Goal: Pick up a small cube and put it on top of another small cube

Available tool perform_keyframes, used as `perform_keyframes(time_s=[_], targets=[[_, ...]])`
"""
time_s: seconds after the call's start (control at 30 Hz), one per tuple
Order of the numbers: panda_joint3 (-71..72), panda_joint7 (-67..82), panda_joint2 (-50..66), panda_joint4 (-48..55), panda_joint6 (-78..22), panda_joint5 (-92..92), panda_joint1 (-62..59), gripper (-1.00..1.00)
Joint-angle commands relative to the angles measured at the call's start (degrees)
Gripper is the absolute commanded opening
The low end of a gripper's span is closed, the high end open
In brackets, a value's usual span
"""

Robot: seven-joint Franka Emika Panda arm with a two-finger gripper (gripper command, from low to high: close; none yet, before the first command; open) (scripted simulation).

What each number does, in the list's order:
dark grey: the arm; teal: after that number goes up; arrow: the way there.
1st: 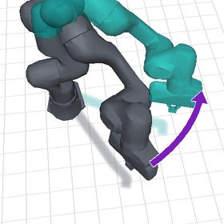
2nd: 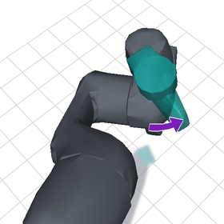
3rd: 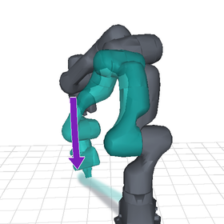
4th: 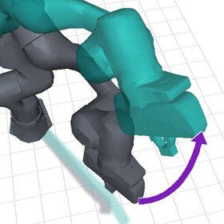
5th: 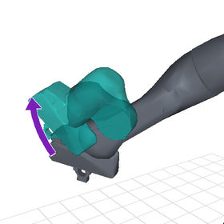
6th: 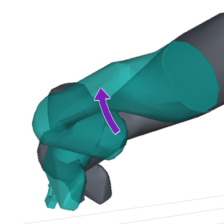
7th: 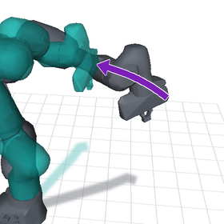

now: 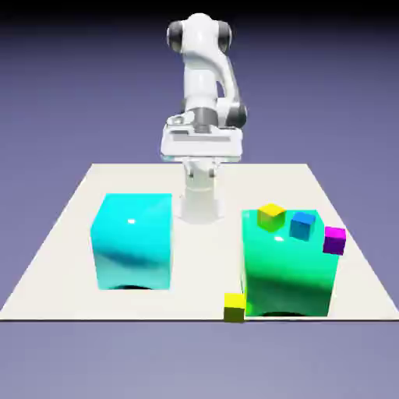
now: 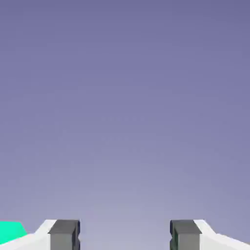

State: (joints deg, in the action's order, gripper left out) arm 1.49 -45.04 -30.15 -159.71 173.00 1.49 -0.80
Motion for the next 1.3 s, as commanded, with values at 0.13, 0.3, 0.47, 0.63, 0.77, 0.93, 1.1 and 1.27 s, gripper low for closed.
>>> perform_keyframes(time_s=[0.13,0.3,0.47,0.63,0.77,0.93,1.1,1.27], targets=[[6.19,-10.72,10.39,5.37,-4.18,6.18,-6.16,0.0],[12.38,-21.43,20.77,10.75,-8.35,12.35,-12.31,0.0],[18.56,-32.15,31.15,16.12,-12.53,18.53,-18.47,0.0],[24.75,-42.86,41.53,21.49,-16.71,24.7,-24.62,0.0],[29.7,-51.43,49.84,25.79,-20.05,29.64,-29.54,0.0],[34.9,-60.43,58.56,30.3,-23.55,34.83,-34.71,0.0],[33.69,-59.3,66.85,32.68,-17.02,34.55,-30.95,0.0],[33.68,-59.3,66.87,32.69,-17.0,34.55,-30.94,-1.0]])
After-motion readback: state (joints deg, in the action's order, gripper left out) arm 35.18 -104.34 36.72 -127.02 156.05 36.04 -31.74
